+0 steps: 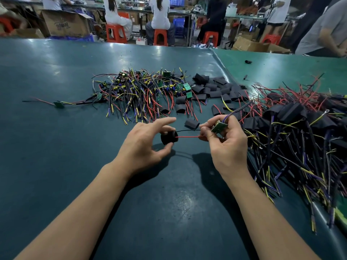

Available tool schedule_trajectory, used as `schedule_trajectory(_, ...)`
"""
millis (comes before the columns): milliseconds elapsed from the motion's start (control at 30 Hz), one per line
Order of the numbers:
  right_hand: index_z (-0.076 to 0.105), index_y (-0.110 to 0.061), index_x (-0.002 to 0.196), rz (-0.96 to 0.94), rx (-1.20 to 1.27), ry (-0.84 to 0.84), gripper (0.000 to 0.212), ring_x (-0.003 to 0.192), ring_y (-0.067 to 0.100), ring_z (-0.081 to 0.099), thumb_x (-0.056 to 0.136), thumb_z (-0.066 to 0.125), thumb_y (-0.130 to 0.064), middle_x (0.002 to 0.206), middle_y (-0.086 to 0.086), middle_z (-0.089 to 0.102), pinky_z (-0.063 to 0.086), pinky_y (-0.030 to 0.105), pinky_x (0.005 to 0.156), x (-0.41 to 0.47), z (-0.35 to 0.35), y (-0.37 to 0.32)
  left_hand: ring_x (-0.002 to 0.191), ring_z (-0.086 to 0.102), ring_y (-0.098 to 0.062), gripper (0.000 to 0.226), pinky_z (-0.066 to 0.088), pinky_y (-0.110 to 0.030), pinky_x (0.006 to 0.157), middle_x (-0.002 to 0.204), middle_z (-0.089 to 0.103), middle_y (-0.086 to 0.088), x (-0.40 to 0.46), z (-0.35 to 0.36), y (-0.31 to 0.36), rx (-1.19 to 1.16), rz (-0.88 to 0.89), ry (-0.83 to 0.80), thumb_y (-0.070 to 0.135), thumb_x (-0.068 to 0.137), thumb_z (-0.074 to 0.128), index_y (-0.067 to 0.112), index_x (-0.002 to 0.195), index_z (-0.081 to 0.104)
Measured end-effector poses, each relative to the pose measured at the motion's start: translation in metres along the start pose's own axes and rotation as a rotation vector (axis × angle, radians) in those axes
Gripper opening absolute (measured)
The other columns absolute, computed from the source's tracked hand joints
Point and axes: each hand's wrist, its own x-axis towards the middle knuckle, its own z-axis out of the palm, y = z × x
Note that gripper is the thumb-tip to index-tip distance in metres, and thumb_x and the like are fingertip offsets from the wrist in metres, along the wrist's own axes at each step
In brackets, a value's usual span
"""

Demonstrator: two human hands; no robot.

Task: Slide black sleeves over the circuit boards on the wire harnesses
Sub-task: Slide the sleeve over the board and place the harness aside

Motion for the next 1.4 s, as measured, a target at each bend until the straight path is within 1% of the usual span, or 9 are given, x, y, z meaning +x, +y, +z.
schedule_trajectory(133, 0.054, -0.021, 0.091, 0.071, 0.167, 0.027, 0.021, 0.081, 0.024, 0.069, 0.09, 0.067, -0.005, 0.086, 0.001, 0.066, 0.059, 0.03, 0.074, -0.002, 0.007, -0.006, 0.096, 0.062, -0.009, 0.056, 0.045, -0.038, 0.086, 0.11, 0.072, 0.005, 0.004, 0.003, 0.012, 0.038, 0.132, -0.053, 0.008, 0.075, 0.081, 0.008, 0.127, 0.061)
schedule_trajectory(200, 0.052, -0.016, 0.096, 0.105, 0.22, -0.003, 0.015, 0.088, 0.026, 0.066, 0.092, 0.066, -0.021, 0.092, 0.008, 0.064, 0.057, 0.034, 0.079, -0.003, 0.01, -0.009, 0.095, 0.064, -0.012, 0.053, 0.047, -0.043, 0.083, 0.11, 0.072, 0.003, 0.005, 0.005, 0.018, 0.017, 0.147, -0.041, 0.009, 0.076, 0.08, 0.007, 0.126, 0.062)
schedule_trajectory(300, 0.061, -0.015, 0.093, 0.119, 0.129, -0.019, 0.023, 0.087, 0.012, 0.062, 0.098, 0.052, -0.035, 0.094, 0.006, 0.064, 0.051, 0.029, 0.081, -0.003, 0.013, -0.012, 0.093, 0.068, -0.018, 0.05, 0.049, -0.045, 0.081, 0.108, 0.073, 0.0, 0.005, 0.005, 0.021, -0.003, 0.151, -0.006, 0.005, 0.075, 0.08, 0.005, 0.123, 0.063)
schedule_trajectory(433, 0.073, -0.021, 0.092, 0.088, 0.05, -0.02, 0.017, 0.071, -0.001, 0.054, 0.098, 0.057, -0.024, 0.084, -0.005, 0.06, 0.042, 0.01, 0.069, 0.002, 0.007, -0.012, 0.092, 0.066, -0.013, 0.048, 0.049, -0.042, 0.084, 0.107, 0.074, 0.002, 0.006, 0.004, 0.02, -0.005, 0.09, 0.049, 0.005, 0.075, 0.08, 0.007, 0.12, 0.065)
schedule_trajectory(567, 0.077, -0.02, 0.087, 0.246, 0.294, -0.038, 0.021, 0.056, 0.008, 0.05, 0.097, 0.059, -0.014, 0.078, -0.011, 0.071, 0.043, 0.021, 0.051, 0.005, 0.001, -0.013, 0.09, 0.065, -0.016, 0.047, 0.05, -0.04, 0.084, 0.104, 0.074, -0.001, 0.006, 0.004, 0.02, 0.016, 0.105, 0.019, 0.005, 0.075, 0.079, 0.004, 0.12, 0.066)
schedule_trajectory(867, 0.058, -0.009, 0.105, 0.399, 0.462, -0.113, 0.022, 0.088, 0.027, 0.068, 0.087, 0.061, 0.004, 0.097, 0.011, 0.073, 0.056, 0.031, 0.072, 0.004, 0.003, -0.01, 0.102, 0.068, -0.023, 0.048, 0.053, -0.044, 0.089, 0.115, 0.071, -0.002, 0.005, 0.007, 0.02, -0.089, 0.083, -0.022, 0.006, 0.08, 0.074, 0.007, 0.126, 0.061)
schedule_trajectory(1000, 0.066, -0.01, 0.086, 0.407, 0.485, -0.123, 0.009, 0.085, 0.019, 0.069, 0.079, 0.066, -0.006, 0.091, 0.007, 0.072, 0.055, 0.028, 0.074, 0.004, 0.005, -0.009, 0.106, 0.068, -0.019, 0.046, 0.053, -0.044, 0.092, 0.115, 0.07, -0.001, 0.006, 0.008, 0.016, -0.163, 0.055, 0.012, 0.002, 0.082, 0.072, 0.007, 0.126, 0.06)
schedule_trajectory(1133, 0.067, -0.009, 0.089, 0.395, 0.427, -0.145, 0.02, 0.083, 0.016, 0.068, 0.083, 0.065, 0.01, 0.083, 0.002, 0.072, 0.054, 0.026, 0.077, 0.004, 0.004, -0.003, 0.106, 0.066, -0.013, 0.045, 0.053, -0.039, 0.093, 0.114, 0.07, 0.001, 0.006, 0.009, 0.013, -0.183, 0.054, 0.029, 0.001, 0.082, 0.072, 0.007, 0.125, 0.061)
schedule_trajectory(1400, 0.065, -0.002, 0.085, 0.533, 0.404, -0.138, 0.018, 0.075, 0.02, 0.07, 0.076, 0.068, 0.014, 0.081, 0.008, 0.073, 0.059, 0.03, 0.075, 0.006, 0.001, -0.003, 0.107, 0.067, -0.013, 0.044, 0.052, -0.038, 0.095, 0.115, 0.07, -0.001, 0.004, 0.011, 0.011, -0.189, 0.052, 0.007, 0.0, 0.082, 0.071, 0.006, 0.125, 0.061)
